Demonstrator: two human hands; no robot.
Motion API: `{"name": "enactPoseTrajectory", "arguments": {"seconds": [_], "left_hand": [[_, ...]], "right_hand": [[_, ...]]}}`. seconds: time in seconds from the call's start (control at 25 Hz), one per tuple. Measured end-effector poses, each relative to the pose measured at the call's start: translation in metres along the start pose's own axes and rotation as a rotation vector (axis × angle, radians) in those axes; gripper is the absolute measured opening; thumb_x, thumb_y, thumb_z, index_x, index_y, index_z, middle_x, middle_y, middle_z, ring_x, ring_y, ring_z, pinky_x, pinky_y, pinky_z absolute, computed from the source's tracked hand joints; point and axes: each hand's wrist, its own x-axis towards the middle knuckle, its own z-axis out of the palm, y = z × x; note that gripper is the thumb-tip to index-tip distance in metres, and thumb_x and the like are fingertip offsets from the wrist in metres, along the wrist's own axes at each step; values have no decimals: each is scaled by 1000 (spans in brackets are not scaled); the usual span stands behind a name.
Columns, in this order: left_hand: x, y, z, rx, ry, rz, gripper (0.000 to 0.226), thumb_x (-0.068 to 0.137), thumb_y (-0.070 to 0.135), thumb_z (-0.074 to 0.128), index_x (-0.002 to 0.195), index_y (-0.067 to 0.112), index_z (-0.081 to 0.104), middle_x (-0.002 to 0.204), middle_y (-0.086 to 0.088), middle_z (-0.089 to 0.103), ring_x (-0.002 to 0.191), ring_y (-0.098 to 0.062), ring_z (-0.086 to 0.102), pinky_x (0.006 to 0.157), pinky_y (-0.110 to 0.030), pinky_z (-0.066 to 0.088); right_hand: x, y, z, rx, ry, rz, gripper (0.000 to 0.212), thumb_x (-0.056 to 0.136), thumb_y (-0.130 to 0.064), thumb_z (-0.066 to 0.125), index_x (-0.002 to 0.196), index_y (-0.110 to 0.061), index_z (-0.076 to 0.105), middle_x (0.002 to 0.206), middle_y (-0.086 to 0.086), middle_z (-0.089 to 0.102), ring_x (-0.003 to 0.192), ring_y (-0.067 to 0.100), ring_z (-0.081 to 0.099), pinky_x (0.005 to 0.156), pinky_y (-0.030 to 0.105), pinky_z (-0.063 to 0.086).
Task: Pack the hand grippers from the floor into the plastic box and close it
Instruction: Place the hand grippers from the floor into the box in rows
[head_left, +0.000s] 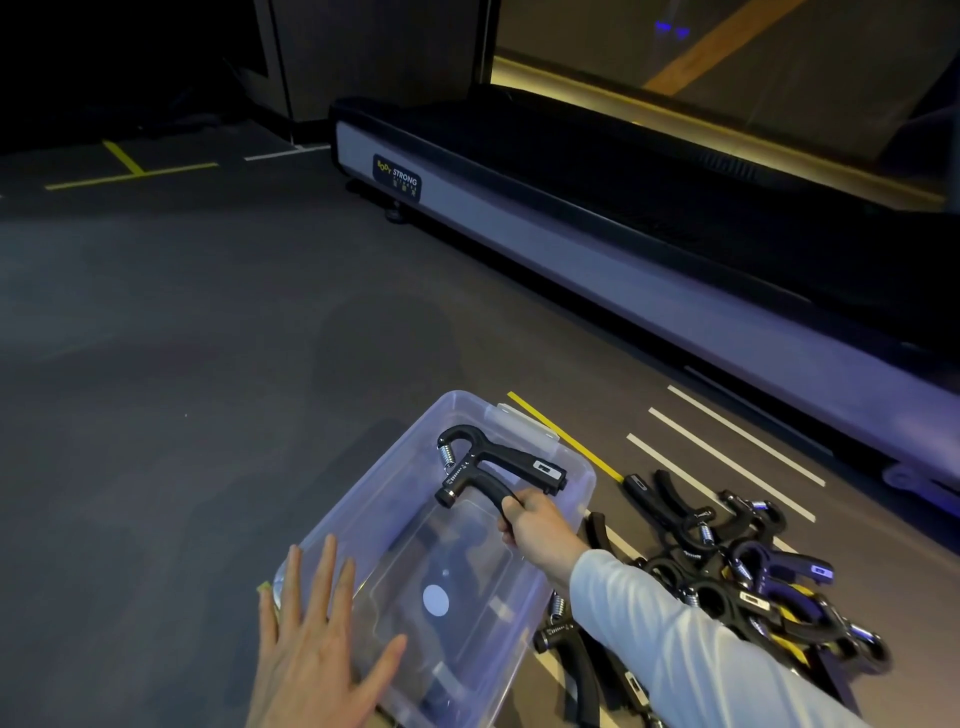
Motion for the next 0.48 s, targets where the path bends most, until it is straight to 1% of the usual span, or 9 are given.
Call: {"name": "enactPoseTrajectory", "arguments": {"seconds": [0.08,0.16,0.24,0.32,0.4,0.48], "left_hand": [[-1,0,1,11,-8,-4,91,79,76,19,126,4,51,146,-8,35,143,-30,5,100,-55,17],[-2,1,0,19,-17,-13,91,80,75,18,125,4,52,145,-9,36,138,-37,17,98,-57,22],[-2,3,-2,21,-26,-30,89,81,74,17,123,4,53,145,-9,36,134,-39,23,96,-60,27],[-1,5,-5,15,-45,-49,89,83,72,15,122,3,55,146,-9,35,133,-39,24,94,-63,31],[0,6,-9,22,-74,-61,88,85,70,14,124,3,55,148,-9,32,134,-38,23,94,-64,32],[-1,6,-12,31,-100,-67,88,85,70,14,128,3,52,150,-8,28,136,-36,20,97,-63,31]], "right_hand": [[0,1,0,-9,5,10,19,97,-19,36,80,-17,46,77,2,50,73,16,47,80,33,43],[1,3,1,-8,2,13,21,97,-19,36,78,-16,45,75,2,50,73,16,47,79,33,42],[3,2,2,-19,20,23,27,97,-17,37,72,-16,45,72,2,50,70,17,46,76,33,41],[7,2,3,-26,44,56,28,96,-15,38,68,-16,45,72,4,50,72,21,47,75,34,40],[12,1,3,-20,52,92,25,93,-12,39,69,-13,46,74,8,49,73,23,45,73,34,38],[19,1,3,-9,77,129,23,92,-10,40,70,-11,46,73,10,48,68,22,45,70,34,39]]}}
